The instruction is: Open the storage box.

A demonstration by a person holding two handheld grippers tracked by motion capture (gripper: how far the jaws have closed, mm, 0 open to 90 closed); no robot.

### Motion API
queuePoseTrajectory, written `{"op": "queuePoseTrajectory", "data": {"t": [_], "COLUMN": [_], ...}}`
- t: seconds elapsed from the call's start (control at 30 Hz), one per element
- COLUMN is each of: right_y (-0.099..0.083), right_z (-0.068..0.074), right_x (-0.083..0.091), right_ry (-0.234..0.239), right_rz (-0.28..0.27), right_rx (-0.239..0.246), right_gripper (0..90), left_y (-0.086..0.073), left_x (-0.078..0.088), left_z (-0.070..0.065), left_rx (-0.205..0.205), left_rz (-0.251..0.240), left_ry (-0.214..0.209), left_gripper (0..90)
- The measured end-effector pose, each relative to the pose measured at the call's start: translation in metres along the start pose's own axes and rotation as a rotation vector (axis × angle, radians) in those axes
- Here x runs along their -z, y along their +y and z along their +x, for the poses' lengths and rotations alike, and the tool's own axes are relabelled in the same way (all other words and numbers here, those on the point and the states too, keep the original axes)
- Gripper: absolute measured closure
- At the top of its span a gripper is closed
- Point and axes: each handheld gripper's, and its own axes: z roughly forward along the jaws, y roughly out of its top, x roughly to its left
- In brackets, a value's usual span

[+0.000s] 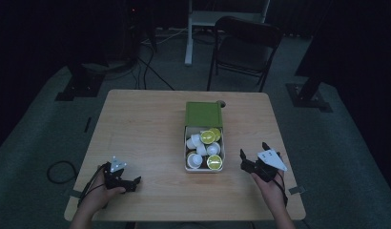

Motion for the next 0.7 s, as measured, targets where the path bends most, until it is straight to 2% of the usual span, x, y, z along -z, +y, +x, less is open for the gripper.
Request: {"op": "queuePoseTrajectory", "data": {"t": [0.13, 0.27, 0.57, 0.63, 0.7], "right_y": [-0.004, -0.012, -0.023, -0.025, -0.028], "right_z": [-0.002, -0.007, -0.018, -0.021, -0.025], "right_x": [0.0, -0.002, -0.004, -0.003, -0.004], "right_ry": [-0.014, -0.036, -0.055, -0.076, -0.094], "right_rz": [0.032, 0.099, 0.166, 0.195, 0.226], "right_rx": [-0.002, -0.018, -0.041, -0.043, -0.071], "right_gripper": [12.8, 12.8, 12.7, 12.7, 12.6], "left_y": [0.0, 0.0, 0.0, 0.0, 0.0], "left_x": [0.0, 0.0, 0.0, 0.0, 0.0], "left_z": [0.0, 0.0, 0.0, 0.0, 0.0], "left_rx": [-0.001, 0.0, 0.0, 0.0, 0.0], "left_rz": [0.001, 0.0, 0.0, 0.0, 0.0], "left_ry": [0.0, 0.0, 0.0, 0.0, 0.0], "left_gripper": [0.1, 0.1, 0.1, 0.1, 0.1]}}
